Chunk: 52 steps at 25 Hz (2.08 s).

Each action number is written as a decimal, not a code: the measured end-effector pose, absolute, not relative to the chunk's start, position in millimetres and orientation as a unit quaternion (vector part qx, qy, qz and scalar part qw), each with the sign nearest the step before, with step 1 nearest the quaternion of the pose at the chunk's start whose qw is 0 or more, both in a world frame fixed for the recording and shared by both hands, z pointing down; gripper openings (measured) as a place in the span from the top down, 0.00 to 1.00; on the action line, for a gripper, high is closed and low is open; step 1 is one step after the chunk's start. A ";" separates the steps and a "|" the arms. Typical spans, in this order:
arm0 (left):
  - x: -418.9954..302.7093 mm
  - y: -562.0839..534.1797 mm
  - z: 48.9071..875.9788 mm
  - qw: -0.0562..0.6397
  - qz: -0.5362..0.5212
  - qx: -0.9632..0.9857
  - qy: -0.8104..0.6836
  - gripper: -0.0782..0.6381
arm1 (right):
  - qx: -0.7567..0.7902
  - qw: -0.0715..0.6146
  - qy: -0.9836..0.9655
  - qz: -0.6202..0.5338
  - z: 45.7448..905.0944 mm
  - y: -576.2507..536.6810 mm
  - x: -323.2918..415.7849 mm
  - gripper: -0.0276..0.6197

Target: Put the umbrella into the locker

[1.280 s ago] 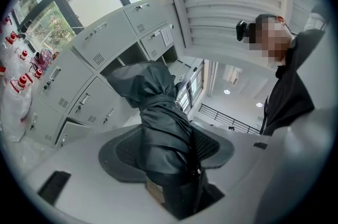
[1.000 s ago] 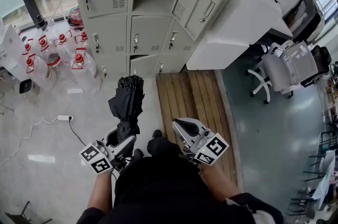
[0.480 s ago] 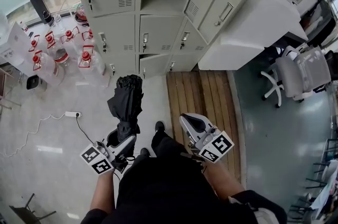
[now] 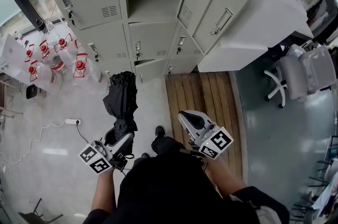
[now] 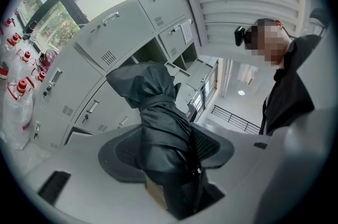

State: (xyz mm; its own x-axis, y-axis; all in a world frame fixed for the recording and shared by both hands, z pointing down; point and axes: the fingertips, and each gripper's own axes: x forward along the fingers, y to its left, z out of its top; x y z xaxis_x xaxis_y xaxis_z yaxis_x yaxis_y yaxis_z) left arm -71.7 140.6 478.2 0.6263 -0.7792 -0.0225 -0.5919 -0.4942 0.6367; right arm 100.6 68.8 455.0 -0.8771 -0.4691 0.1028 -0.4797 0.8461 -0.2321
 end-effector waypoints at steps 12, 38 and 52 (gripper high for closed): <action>-55.9 68.9 453.6 0.287 -0.139 0.837 -0.444 0.53 | 0.196 -0.001 -0.971 0.140 449.5 -13.7 97.1 0.94; -113.5 -35.8 470.2 0.285 -0.122 0.853 -0.421 0.53 | 0.212 0.015 -0.968 0.134 458.2 -111.5 31.7 0.94; -139.3 -119.8 438.0 0.295 -0.117 0.908 -0.275 0.53 | 0.284 0.023 -0.953 0.102 425.8 -198.9 -38.0 0.94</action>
State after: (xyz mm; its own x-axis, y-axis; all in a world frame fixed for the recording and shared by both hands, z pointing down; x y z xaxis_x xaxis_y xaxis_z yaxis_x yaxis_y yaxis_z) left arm -139.3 -119.8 438.0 0.8219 -0.5674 -0.0496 -0.4296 -0.6748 0.6001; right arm -38.0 -198.9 425.8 -0.8372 -0.5374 0.1013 -0.5466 0.8173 -0.1824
